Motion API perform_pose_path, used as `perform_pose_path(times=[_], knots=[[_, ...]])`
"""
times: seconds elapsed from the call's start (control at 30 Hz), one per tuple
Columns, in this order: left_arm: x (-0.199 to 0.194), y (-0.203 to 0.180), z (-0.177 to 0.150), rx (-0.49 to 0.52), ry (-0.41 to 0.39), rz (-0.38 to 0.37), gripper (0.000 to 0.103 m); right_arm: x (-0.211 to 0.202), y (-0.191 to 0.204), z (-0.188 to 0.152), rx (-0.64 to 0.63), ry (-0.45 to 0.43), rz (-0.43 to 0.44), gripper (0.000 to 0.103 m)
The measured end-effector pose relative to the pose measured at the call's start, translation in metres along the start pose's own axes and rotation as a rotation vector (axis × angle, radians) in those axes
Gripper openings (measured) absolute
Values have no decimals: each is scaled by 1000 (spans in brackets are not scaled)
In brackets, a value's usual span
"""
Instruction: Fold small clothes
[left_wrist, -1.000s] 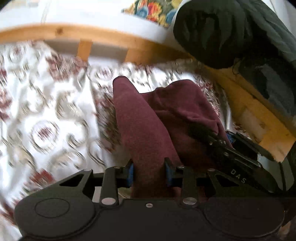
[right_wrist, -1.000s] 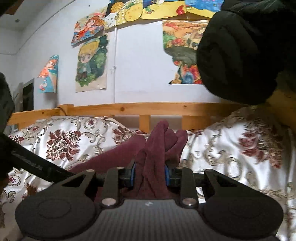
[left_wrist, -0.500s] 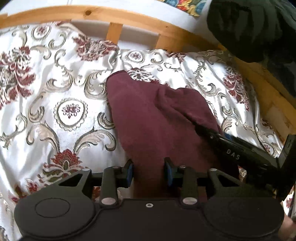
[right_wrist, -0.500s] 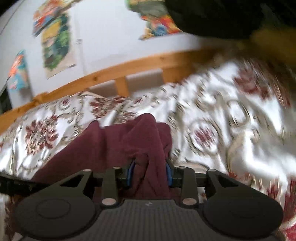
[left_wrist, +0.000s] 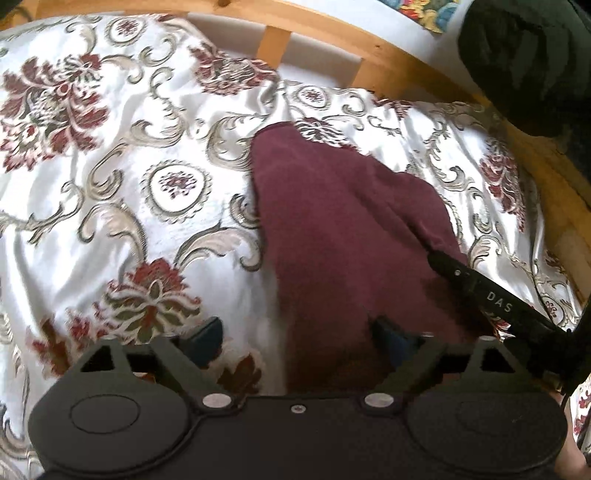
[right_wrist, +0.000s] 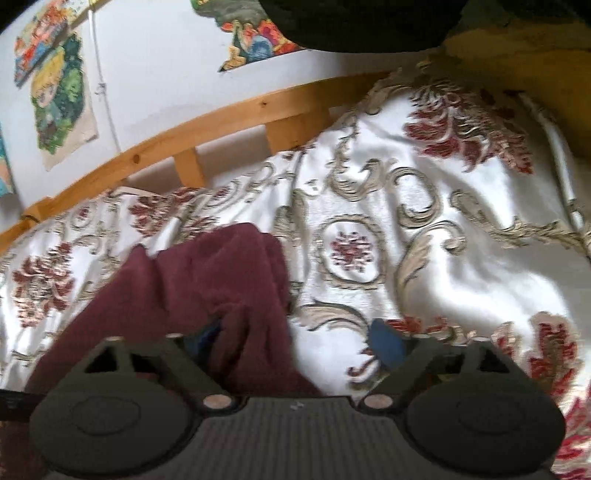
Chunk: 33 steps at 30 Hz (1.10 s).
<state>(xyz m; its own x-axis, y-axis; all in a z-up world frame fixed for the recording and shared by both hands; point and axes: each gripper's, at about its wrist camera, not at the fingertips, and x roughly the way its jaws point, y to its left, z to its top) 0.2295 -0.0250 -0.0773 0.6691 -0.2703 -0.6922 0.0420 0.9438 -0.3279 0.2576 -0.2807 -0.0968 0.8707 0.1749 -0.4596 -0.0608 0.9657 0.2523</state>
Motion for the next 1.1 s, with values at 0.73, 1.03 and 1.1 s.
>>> perform_pose_path(times=[0.73, 1.03, 1.1], knots=[[-63, -37, -15, 103, -133, 26, 102, -73, 22, 27, -176, -167, -127, 102], [-115, -49, -15, 113, -263, 20, 102, -147, 30, 34, -214, -292, -109, 103], [-129, -54, -16, 140, -302, 15, 102, -163, 32, 33, -225, -330, -108, 103]])
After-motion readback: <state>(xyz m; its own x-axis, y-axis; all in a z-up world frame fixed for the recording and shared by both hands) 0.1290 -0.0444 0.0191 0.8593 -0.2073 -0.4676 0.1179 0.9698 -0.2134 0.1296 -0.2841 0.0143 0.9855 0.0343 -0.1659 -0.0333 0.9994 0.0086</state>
